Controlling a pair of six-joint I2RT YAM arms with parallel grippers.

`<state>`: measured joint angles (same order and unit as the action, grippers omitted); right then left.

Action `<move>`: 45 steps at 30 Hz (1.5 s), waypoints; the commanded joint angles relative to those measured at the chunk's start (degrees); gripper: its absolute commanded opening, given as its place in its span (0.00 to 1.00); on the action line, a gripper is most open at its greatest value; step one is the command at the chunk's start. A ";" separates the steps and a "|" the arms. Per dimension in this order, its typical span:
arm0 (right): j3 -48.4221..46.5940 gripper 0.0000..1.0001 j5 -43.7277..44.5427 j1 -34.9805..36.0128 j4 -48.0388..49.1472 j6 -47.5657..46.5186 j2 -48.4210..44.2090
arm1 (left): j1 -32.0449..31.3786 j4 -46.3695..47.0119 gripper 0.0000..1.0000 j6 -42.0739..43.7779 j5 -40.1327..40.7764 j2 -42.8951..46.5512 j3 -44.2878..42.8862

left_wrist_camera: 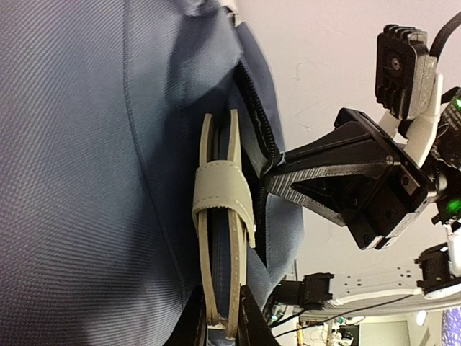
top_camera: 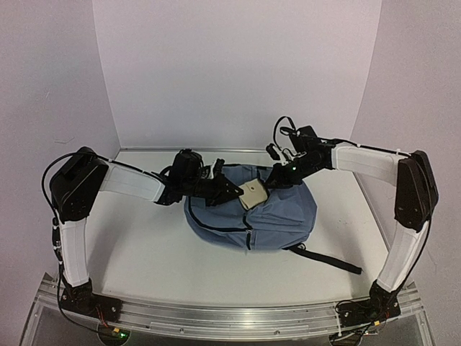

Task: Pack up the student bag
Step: Place the personal item in the student bag.

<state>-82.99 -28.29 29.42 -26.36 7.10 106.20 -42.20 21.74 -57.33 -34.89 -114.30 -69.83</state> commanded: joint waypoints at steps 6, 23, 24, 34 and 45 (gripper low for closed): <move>-3.46 0.00 -1.82 0.50 -3.12 -1.06 -6.11 | 1.78 25.40 0.00 -9.71 -11.95 -4.24 1.02; -5.19 0.00 -6.75 0.55 -3.06 -1.34 -5.22 | -1.33 26.01 0.00 -13.65 -18.66 -14.66 -12.87; -5.28 0.00 -6.87 0.56 -3.04 -1.23 -5.14 | -1.50 25.72 0.00 -13.76 -18.67 -15.28 -13.88; -6.27 0.00 -8.00 1.02 -2.99 -0.52 -4.32 | -3.47 16.82 0.00 -10.33 -15.24 -19.90 -21.80; -7.34 0.00 -8.66 1.59 -2.99 0.19 -3.66 | -4.21 4.75 0.00 -4.95 -11.06 -23.39 -27.92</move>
<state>-86.71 -31.05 29.26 -31.75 6.47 102.98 -44.74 31.28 -65.87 -49.18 -135.30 -94.28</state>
